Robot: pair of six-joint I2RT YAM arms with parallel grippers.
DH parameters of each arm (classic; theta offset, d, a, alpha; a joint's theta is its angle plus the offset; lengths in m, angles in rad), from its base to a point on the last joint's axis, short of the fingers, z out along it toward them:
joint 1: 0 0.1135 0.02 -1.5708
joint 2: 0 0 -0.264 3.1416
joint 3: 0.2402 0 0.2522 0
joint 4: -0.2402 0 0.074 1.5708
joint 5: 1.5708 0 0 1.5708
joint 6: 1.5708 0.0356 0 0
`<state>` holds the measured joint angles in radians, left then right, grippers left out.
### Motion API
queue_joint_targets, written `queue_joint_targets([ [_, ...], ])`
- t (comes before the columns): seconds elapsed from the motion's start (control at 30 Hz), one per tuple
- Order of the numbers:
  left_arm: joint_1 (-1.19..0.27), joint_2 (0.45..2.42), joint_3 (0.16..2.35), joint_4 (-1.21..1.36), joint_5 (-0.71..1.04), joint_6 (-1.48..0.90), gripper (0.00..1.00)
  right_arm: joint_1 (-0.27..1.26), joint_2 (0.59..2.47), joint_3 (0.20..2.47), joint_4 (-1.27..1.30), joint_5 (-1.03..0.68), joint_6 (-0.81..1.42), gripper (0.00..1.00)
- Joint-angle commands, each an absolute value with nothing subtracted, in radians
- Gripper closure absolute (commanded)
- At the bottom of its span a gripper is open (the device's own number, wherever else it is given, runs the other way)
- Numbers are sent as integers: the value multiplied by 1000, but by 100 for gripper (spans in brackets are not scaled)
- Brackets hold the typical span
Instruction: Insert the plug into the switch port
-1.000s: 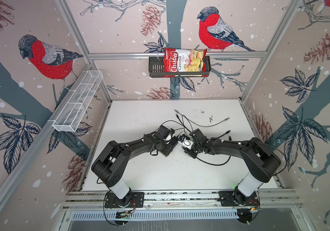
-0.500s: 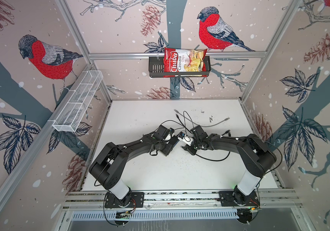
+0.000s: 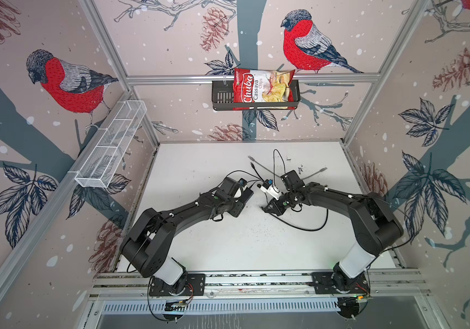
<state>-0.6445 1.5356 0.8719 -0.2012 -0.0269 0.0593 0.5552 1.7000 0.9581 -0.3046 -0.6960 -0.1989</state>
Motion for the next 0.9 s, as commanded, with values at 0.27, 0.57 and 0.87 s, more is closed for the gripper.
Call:
queue_joint_targets([
  [0.27,-690,1493,836,-39,-38,150,100,549,1729,994,-169,-992,-61,100],
  [0.57,-699,1444,814,-5,-7,136,100,535,1739,993,-96,-968,-6,100],
  [0.87,-699,1436,804,2,-3,137,100,511,1755,1001,-76,-982,14,100],
])
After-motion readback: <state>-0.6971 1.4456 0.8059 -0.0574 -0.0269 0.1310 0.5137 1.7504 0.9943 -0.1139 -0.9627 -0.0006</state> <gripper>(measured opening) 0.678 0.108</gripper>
